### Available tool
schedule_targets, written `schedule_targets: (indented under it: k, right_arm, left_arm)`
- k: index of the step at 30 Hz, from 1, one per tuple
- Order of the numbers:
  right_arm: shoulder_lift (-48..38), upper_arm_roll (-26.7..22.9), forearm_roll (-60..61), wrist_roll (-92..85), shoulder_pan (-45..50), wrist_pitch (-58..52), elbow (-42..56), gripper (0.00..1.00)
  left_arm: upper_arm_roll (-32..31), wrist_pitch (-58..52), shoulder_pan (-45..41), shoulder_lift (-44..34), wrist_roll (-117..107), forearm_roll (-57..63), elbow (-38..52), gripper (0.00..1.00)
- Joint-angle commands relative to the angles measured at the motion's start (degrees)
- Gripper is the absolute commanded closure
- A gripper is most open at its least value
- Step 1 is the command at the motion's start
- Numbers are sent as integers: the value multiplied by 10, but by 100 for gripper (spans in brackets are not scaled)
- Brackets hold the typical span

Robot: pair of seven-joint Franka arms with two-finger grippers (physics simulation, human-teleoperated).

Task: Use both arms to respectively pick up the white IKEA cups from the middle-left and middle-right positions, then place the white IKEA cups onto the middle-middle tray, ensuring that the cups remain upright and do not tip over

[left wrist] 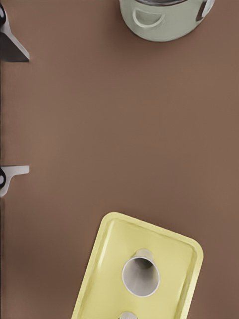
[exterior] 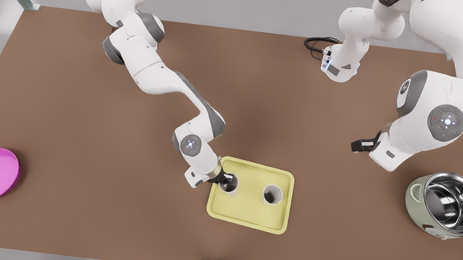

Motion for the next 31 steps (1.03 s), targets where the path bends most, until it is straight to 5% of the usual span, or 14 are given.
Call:
schedule_targets:
  k: [1, 11, 13, 15, 17, 19, 23, 24, 25, 31]
  right_arm:
    - [0, -10, -1, 158, 6, 16, 0, 0]
    - [-24, -1, 3, 152, -9, 18, -6, 0]
    - [-69, 60, 5, 148, -73, -50, -25, 0]
    - [-165, 69, 2, 75, -144, -136, -140, 0]
    - [-174, 63, -1, -329, -291, -367, -150, 0]
    - [-192, 63, -128, -526, -364, -413, -112, 0]
    - [-375, 66, -107, -424, -358, -570, -75, 0]
    - [-419, 27, -65, -411, -336, -592, -88, 0]
    - [-476, -96, -16, -397, -257, -600, -124, 0]
    - [-546, -99, -7, -396, -275, -593, -179, 0]
  left_arm:
    - [-2, -17, 3, -4, 70, -10, -4, 0]
    - [0, -14, 6, -4, 71, -6, -4, 0]
    - [0, -14, 6, -3, 71, -7, -4, 0]
    - [1, -14, 7, -2, 71, -7, -4, 0]
    - [1, -14, 7, -2, 71, -7, -4, 0]
    - [1, -14, 7, -2, 71, -8, -4, 0]
    - [1, -14, 9, -2, 71, -7, -4, 0]
    - [1, -14, 9, -2, 71, -7, -4, 0]
    - [1, -14, 9, -2, 71, -7, -4, 0]
    - [1, -14, 10, -2, 71, -8, -4, 0]
